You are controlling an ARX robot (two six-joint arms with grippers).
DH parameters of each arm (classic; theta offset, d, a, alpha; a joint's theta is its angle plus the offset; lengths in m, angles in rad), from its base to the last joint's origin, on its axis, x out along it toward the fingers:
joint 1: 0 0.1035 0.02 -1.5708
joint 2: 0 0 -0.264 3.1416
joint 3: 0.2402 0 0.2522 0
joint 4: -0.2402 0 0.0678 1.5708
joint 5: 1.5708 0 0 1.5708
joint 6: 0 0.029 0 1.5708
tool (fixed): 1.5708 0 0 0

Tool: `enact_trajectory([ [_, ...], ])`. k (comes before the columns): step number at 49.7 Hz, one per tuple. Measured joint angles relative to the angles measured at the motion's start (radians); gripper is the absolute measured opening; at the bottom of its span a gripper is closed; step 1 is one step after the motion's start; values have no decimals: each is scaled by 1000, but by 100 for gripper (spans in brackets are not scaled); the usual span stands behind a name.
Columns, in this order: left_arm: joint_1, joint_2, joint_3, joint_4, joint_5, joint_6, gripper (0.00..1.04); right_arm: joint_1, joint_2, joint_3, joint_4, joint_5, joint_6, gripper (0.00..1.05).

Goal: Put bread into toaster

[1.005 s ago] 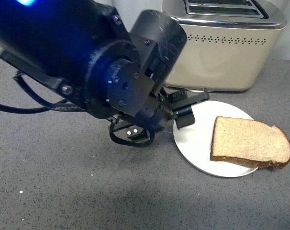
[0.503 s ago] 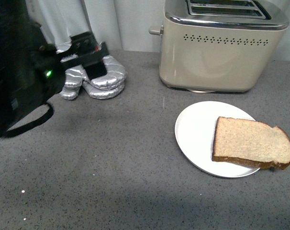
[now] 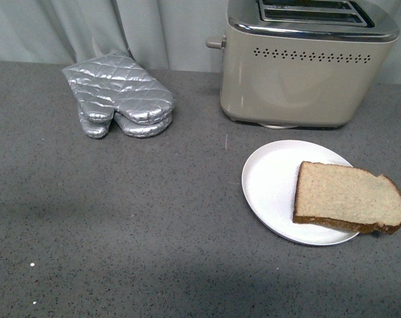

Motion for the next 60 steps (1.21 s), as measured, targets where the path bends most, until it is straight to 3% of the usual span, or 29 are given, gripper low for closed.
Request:
enact_trajectory([
  [14,68,-285,-106,-182,72,9,4,0,0,0,0,0,0,95],
  [19,90,-476,-113,-373,92,10,4,0,0,0,0,0,0,95],
  [23,140,-562,-126,-432,165,11,4,0,0,0,0,0,0,95],
  [27,168,-620,-136,-480,173,11,4,0,0,0,0,0,0,95],
  [60,177,-1107,-155,-916,178,11,4,0,0,0,0,0,0,95],
])
